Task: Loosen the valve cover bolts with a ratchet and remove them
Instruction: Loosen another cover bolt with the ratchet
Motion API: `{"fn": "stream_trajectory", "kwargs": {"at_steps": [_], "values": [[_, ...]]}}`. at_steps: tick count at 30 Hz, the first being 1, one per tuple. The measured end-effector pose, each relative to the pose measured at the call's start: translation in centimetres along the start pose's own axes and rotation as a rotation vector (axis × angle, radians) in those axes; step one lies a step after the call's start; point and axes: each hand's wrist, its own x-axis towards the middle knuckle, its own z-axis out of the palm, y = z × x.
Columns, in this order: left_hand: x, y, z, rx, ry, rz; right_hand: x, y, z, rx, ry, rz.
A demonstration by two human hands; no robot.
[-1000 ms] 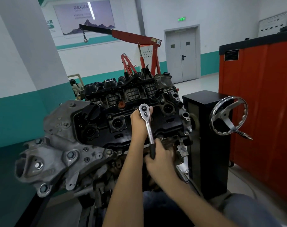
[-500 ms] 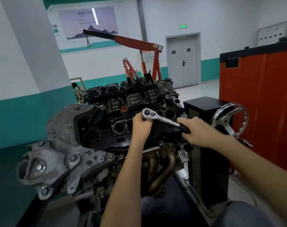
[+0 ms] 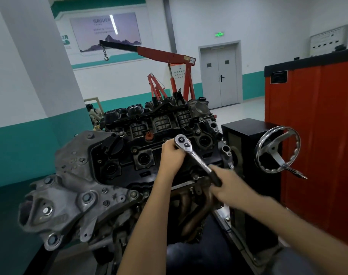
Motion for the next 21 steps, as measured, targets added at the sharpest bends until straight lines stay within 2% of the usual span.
{"fn": "stream_trajectory", "kwargs": {"at_steps": [2,4,6,8,12,16,18,21], "values": [[0.1,0.2,-0.1,0.037,-0.026,0.007,2.2,0.9,-4.9,-0.286,-0.064,-0.070],[0.2,0.1,-0.3,0.037,-0.016,0.006,4.4,0.4,-7.4,-0.615,-0.054,-0.191],[0.0,-0.1,-0.5,-0.034,0.011,-0.013,5.1,-0.1,-7.3,-0.729,0.003,-0.257],[-0.3,-0.3,-0.4,-0.093,0.038,-0.030,3.9,0.5,-5.3,-0.627,0.064,-0.186],[-0.8,-0.4,0.6,-0.144,0.098,-0.035,-0.9,-0.1,3.2,-0.013,0.153,0.043],[-0.3,-0.4,0.6,-0.138,0.093,-0.023,-1.1,-3.9,10.2,0.350,0.263,0.098],[-0.1,-0.3,0.3,-0.112,0.086,-0.028,-1.0,-3.8,9.7,0.342,0.229,0.102],[0.3,-0.5,-0.1,-0.060,0.028,-0.003,-0.9,-1.2,4.7,0.109,0.082,0.047]]}}
